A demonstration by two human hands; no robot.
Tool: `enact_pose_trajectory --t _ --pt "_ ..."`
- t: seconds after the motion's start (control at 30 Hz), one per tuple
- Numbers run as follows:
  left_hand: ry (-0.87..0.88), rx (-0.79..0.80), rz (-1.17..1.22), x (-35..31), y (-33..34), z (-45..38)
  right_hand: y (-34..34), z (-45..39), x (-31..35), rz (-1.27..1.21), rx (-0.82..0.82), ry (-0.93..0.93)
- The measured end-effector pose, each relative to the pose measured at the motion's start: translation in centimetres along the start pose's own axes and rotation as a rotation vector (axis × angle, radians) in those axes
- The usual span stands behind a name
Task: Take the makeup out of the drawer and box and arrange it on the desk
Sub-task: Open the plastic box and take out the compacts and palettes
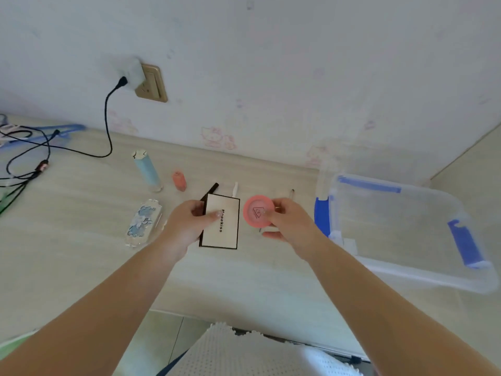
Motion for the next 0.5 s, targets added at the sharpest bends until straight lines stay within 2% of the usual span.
enact_pose_trajectory --t 0.1,0.23,0.5 --pt "-0.056 0.054 -0.095 4.0 0.7 -1.0 -0.6 -0.4 -5.2 0.06 -0.078 0.12" --pt "-0.128 0.121 -0.106 7.6 2.1 -2.1 -1.9 -0.5 -10.1 0.075 -0.178 0.221" --pt "-0.099 0.116 -0.251 8.9 2.7 -4.2 -2.8 -1.0 -12.9 0.122 -0.279 0.261"
Point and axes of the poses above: each hand's wrist, its own z-axis away from the middle knuckle, its own y-axis out of the palm, x = y × z, the point moved 10 cm from there along -z, towards the middle knuckle, and after that the axes turned 12 degrees about -z, right-handed, at the moved point
